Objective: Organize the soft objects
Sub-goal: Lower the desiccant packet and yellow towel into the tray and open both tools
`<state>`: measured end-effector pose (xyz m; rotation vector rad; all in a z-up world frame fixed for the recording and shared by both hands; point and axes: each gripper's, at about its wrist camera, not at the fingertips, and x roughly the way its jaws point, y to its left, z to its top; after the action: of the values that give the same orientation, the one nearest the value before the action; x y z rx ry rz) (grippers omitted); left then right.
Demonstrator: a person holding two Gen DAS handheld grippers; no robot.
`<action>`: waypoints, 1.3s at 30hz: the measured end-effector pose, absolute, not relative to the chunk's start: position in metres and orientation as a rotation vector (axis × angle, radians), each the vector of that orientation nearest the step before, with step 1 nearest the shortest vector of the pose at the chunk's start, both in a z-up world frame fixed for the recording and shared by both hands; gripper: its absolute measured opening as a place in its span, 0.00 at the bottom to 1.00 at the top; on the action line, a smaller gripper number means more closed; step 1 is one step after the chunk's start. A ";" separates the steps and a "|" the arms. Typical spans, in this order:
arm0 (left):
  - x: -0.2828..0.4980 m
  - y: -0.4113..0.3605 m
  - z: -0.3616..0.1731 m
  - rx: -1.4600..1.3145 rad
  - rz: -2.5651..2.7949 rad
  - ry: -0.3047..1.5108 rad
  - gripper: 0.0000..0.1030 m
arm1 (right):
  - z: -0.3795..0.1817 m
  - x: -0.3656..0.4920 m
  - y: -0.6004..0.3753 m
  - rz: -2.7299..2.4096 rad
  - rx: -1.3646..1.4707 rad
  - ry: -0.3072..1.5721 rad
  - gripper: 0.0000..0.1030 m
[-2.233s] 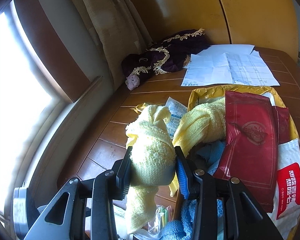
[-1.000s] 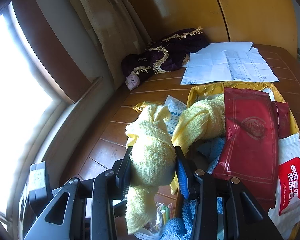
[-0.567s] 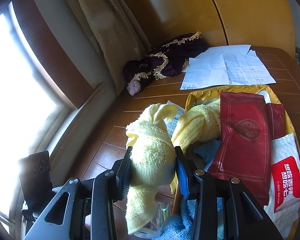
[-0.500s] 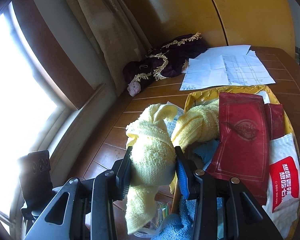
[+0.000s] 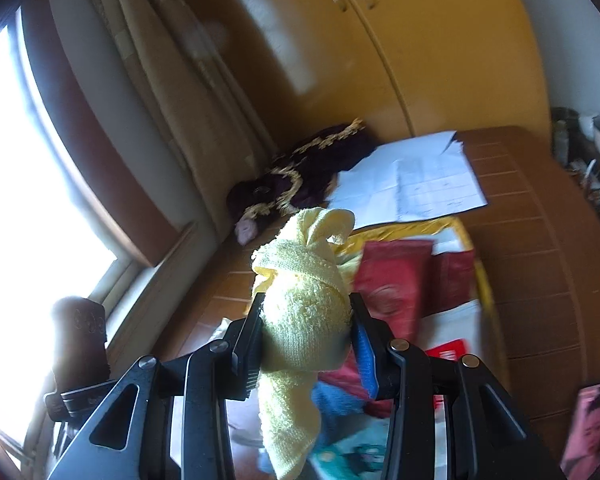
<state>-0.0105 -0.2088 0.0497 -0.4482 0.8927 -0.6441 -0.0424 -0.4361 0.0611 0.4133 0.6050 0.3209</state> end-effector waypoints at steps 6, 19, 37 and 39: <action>-0.003 -0.243 0.056 -0.455 -0.697 0.903 0.43 | 0.041 -0.039 -0.468 0.211 0.434 0.641 0.39; 0.044 -0.292 0.050 -0.418 -0.645 0.953 0.43 | 0.012 0.007 -0.485 0.147 0.464 0.725 0.39; 0.038 -0.308 0.020 -0.401 -0.655 0.972 0.61 | -0.006 0.028 -0.489 0.056 0.459 0.685 0.74; 0.032 -0.304 0.023 -0.424 -0.672 0.951 0.67 | 0.004 0.020 -0.487 0.055 0.442 0.629 0.81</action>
<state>0.0318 -0.3043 0.0226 -0.4242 0.9506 -0.6716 0.0196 -0.4868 0.0042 0.4425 0.6293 0.0548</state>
